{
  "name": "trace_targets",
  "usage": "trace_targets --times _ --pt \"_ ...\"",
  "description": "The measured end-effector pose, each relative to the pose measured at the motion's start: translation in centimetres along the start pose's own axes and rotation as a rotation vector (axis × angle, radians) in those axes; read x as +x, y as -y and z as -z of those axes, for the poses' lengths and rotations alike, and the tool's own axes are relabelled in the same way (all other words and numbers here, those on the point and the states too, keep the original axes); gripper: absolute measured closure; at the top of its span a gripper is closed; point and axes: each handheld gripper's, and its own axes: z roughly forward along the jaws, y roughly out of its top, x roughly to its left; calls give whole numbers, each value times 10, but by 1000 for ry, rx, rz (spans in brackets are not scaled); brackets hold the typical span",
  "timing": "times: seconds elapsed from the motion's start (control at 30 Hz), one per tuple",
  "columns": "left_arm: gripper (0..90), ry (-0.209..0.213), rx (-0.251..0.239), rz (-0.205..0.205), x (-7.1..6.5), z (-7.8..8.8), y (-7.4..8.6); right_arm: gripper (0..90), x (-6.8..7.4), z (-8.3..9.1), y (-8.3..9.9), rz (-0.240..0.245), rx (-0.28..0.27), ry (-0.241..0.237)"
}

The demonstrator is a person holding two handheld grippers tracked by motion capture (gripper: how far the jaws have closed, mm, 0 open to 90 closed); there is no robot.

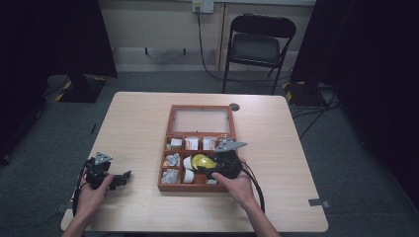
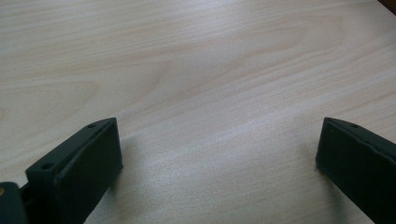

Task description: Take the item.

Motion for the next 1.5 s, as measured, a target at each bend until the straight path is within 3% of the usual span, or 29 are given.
trace_targets --times 0.7,1.33,1.5 --pt "0 0 0 0 0 0 0 379 -5 22 -8 -12 -61 5" --pt "0 0 0 0 0 0 0 379 -9 32 -10 -13 -84 18" --pt "0 -1 0 -1 0 0 0 379 -15 43 -13 -18 -112 32"
